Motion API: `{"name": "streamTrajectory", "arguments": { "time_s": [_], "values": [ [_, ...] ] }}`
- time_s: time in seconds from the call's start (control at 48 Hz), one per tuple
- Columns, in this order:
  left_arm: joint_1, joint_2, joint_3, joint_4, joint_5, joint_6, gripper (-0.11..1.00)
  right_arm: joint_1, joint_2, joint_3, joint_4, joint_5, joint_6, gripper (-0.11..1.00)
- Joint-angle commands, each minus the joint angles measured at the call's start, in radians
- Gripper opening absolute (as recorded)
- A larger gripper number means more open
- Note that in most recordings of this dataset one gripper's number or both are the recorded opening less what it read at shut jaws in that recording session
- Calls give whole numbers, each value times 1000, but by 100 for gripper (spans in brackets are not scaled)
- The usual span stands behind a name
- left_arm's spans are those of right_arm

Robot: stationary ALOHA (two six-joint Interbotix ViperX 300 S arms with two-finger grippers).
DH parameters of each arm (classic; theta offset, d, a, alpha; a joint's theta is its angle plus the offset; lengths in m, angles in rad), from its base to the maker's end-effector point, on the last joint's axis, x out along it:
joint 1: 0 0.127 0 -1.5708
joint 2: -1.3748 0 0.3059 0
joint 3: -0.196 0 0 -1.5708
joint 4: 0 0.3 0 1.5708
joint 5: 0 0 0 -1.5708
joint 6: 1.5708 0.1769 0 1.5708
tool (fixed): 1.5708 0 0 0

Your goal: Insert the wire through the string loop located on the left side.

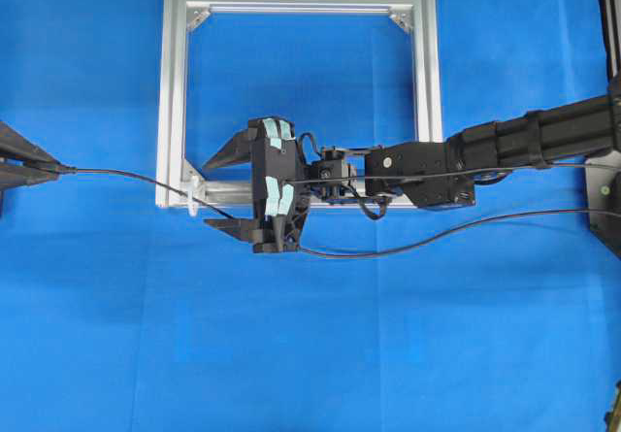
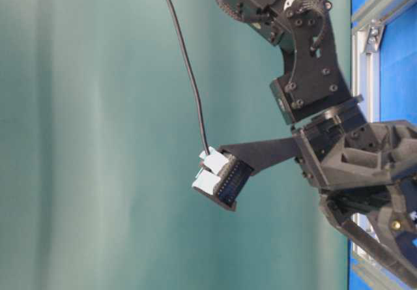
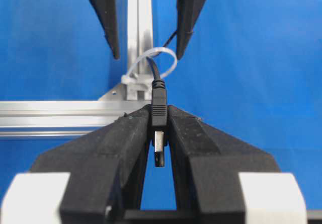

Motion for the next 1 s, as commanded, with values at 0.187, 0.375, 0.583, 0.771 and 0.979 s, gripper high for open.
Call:
{"name": "streamTrajectory", "arguments": {
  "time_s": [0.187,0.375,0.583,0.771,0.979],
  "values": [
    [-2,15,-17,2,-28,-17,28,2,-25,-9,3,-8,0,94],
    [-3,20,-12,2,-26,-18,83,2,-25,-9,5,-8,0,94],
    [-2,20,-12,2,-25,-15,83,2,-29,-9,5,-3,2,94],
    [-3,20,-12,2,-25,-15,83,2,-91,9,5,8,2,94],
    [-3,20,-12,2,-26,-14,83,2,-189,38,6,35,2,94]
  ]
}}
